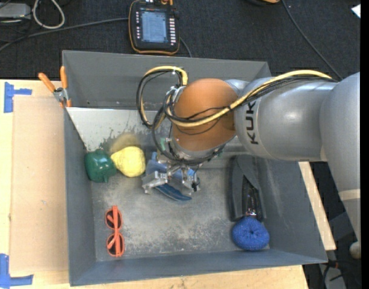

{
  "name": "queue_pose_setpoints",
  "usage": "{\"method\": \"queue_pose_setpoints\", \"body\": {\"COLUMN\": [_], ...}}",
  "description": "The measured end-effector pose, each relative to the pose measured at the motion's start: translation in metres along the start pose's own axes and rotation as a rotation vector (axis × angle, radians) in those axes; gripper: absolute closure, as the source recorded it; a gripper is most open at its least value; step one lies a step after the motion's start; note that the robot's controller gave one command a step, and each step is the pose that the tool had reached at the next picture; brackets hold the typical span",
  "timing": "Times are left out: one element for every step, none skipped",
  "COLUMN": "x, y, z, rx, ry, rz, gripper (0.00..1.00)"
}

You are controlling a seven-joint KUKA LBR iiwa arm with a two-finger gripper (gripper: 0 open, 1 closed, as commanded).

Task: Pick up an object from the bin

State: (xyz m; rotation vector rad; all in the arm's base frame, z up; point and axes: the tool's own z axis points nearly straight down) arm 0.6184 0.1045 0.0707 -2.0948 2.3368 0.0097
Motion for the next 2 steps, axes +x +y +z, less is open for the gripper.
{"method": "queue_pose_setpoints", "body": {"x": [0.0,-0.001], "y": [0.0,0.003], "z": [-0.003,-0.029], "rx": [0.002,-0.008], "ry": [-0.002,-0.001], "rz": [0.003,0.005], "gripper": [1.0,1.0]}}
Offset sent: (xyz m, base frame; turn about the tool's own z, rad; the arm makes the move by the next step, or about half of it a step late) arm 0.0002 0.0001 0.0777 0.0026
